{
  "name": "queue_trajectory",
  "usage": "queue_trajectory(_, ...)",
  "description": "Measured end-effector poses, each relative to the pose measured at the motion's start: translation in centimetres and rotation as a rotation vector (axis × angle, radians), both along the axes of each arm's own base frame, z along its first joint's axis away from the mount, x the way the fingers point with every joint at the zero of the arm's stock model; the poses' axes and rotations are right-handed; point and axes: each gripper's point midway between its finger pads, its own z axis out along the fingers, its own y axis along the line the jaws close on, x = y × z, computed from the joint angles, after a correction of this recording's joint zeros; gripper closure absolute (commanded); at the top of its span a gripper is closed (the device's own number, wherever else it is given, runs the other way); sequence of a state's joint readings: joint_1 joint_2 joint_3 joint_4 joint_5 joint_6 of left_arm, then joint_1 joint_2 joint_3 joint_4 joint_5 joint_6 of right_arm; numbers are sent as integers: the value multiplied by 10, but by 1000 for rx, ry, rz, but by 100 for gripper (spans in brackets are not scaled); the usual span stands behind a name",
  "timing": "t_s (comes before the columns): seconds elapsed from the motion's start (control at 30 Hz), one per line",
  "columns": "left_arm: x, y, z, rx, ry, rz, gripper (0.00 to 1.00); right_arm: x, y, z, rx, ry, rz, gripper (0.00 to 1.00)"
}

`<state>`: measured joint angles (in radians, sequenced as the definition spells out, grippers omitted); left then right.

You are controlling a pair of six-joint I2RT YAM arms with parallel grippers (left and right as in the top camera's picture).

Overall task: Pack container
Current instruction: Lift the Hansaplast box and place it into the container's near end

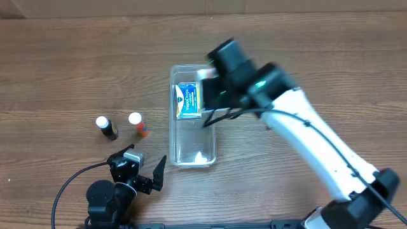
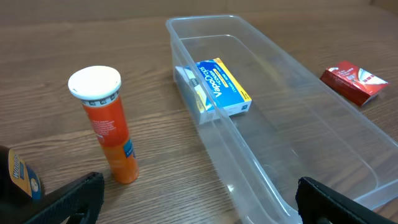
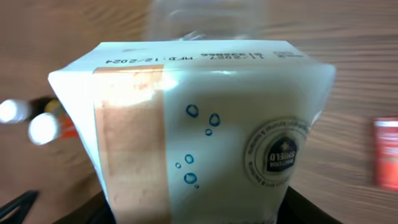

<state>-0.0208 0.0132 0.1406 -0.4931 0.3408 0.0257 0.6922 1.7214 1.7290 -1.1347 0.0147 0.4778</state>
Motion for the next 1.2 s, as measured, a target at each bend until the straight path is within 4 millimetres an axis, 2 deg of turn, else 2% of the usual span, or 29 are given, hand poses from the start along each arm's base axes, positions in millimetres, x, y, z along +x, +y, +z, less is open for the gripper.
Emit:
queue_trajectory(0.1,0,0,0,0,0,0,0,-18,35,-21,11,58,8,35)
queue_trajectory(0.2,0,0,0,0,0,0,0,-28,56,-51,-12,120,0,35)
queue_trajectory(0.33,0,0,0,0,0,0,0,-30,57,-91,-76,200,-37,35)
queue_trajectory(0.5,0,0,0,0,0,0,0,-32,56,-125,-118,280,-62,35)
queue_trajectory(0.53,0,0,0,0,0,0,0,-33,57,-129,-117,293,-63,27)
queue_trajectory(0.57,0,0,0,0,0,0,0,-34,58,-132,-118,304,-62,20)
queue_trajectory(0.77,0,0,0,0,0,0,0,-37,61,-136,-99,340,-75,11)
queue_trajectory(0.9,0,0,0,0,0,0,0,-33,57,-136,-91,346,-93,15)
queue_trajectory(1.07,0,0,0,0,0,0,0,-22,49,-135,-92,331,-101,14)
queue_trajectory(1.13,0,0,0,0,0,0,0,-17,44,-129,-98,314,-100,10)
queue_trajectory(1.2,0,0,0,0,0,0,0,-9,38,-115,-92,281,-103,5)
